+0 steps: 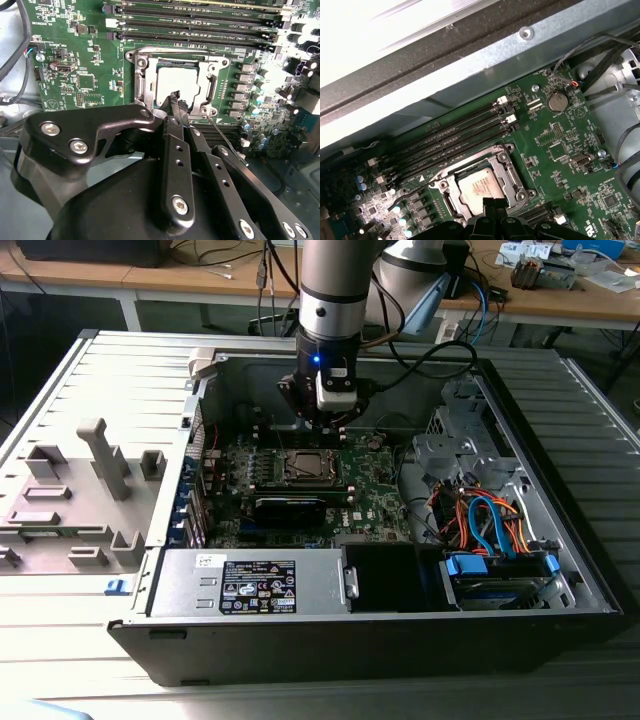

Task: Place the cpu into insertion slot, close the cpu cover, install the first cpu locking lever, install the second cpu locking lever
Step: 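Install the first cpu locking lever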

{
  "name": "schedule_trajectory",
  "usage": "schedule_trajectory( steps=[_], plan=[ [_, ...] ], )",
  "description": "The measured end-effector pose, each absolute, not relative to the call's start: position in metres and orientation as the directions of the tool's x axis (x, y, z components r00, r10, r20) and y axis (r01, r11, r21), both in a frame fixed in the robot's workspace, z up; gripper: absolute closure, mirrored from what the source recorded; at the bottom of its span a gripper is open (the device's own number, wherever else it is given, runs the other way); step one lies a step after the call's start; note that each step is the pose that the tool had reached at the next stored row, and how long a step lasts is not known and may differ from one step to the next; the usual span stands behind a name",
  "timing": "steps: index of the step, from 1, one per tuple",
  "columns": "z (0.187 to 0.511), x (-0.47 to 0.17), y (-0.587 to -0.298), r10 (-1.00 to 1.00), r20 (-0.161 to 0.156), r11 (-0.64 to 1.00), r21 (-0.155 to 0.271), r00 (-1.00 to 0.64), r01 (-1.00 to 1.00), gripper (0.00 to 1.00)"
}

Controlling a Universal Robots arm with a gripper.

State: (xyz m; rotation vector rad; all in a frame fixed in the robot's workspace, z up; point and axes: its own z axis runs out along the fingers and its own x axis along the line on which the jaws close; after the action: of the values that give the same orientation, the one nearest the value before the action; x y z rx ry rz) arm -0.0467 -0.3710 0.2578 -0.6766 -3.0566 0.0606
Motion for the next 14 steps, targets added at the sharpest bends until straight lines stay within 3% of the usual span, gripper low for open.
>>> schedule_trajectory(
  steps=[14],
  plan=[
    [0.2578, -0.0467, -0.371, 0.39, 0.002, 0.92, -0.04, -0.921, 0.389, 0.89]
  ],
)
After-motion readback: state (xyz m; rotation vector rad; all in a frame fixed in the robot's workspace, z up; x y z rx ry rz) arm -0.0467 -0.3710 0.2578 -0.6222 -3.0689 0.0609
